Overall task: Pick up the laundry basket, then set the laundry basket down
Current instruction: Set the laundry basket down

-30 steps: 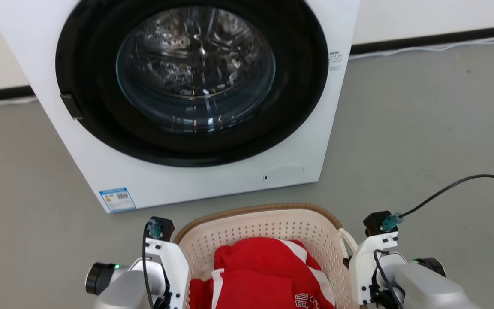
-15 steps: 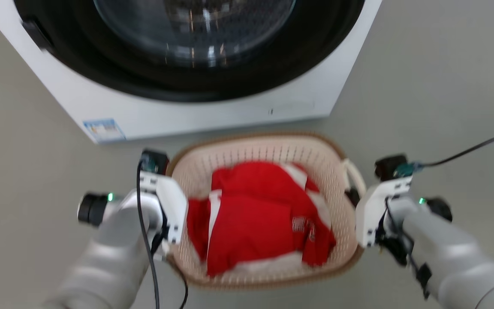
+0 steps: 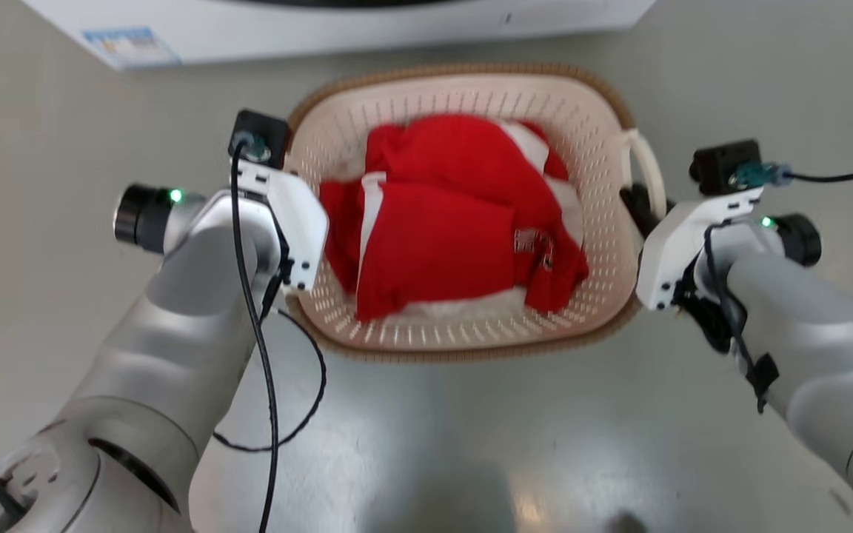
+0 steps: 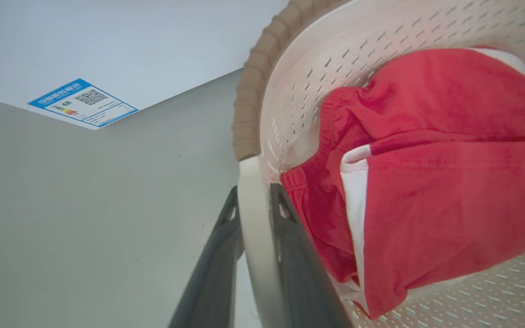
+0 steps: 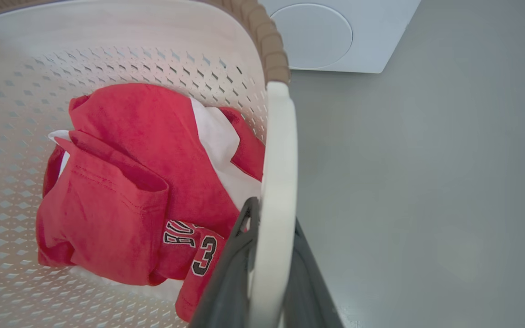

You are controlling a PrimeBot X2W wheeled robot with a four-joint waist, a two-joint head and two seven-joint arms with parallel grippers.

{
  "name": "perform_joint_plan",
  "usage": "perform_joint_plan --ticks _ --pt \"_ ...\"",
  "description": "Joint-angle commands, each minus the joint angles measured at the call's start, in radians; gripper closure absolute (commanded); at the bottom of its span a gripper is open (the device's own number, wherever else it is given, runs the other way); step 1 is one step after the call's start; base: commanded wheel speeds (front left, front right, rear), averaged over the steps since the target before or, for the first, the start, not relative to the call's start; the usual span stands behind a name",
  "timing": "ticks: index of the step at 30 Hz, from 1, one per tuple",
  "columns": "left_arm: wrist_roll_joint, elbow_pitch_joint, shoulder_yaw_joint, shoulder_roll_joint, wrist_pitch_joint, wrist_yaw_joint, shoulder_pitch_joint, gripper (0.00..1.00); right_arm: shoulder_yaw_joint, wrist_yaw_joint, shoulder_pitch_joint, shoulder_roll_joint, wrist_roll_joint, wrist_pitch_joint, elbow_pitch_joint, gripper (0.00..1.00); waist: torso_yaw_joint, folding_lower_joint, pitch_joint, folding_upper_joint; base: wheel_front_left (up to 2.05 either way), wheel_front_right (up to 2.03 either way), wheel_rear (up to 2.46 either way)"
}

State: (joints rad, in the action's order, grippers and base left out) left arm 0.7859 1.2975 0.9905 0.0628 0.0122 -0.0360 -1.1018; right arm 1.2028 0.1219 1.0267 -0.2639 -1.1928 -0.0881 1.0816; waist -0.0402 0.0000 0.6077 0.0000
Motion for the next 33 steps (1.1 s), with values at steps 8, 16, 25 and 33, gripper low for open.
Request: perform_joint_plan --ticks 8,16,25,33 --pt "-0.036 -0.007 0.003 0.019 0.114 -0.045 -0.090 1.00 0.026 0.009 0.051 -0.004 0.026 -0.132 -0.006 1.00 0.020 0.0000 0.157 0.0000 0.00 0.00 0.00" --pt "-0.058 -0.007 0.019 0.025 0.198 -0.073 -0.124 1.00 -0.022 0.009 0.084 -0.006 0.060 -0.173 -0.005 1.00 0.016 0.0000 0.224 0.0000 0.00 0.00 0.00" --pt "-0.064 -0.007 0.017 0.024 0.240 -0.089 -0.147 1.00 -0.201 0.009 0.068 -0.012 0.221 -0.173 -0.049 1.00 0.023 0.0000 0.269 0.0000 0.00 0.00 0.00" --pt "-0.068 -0.007 0.014 0.030 0.247 -0.090 -0.162 1.00 -0.299 0.009 0.036 0.009 0.312 -0.174 -0.058 1.00 0.026 0.0000 0.294 0.0000 0.00 0.00 0.00"
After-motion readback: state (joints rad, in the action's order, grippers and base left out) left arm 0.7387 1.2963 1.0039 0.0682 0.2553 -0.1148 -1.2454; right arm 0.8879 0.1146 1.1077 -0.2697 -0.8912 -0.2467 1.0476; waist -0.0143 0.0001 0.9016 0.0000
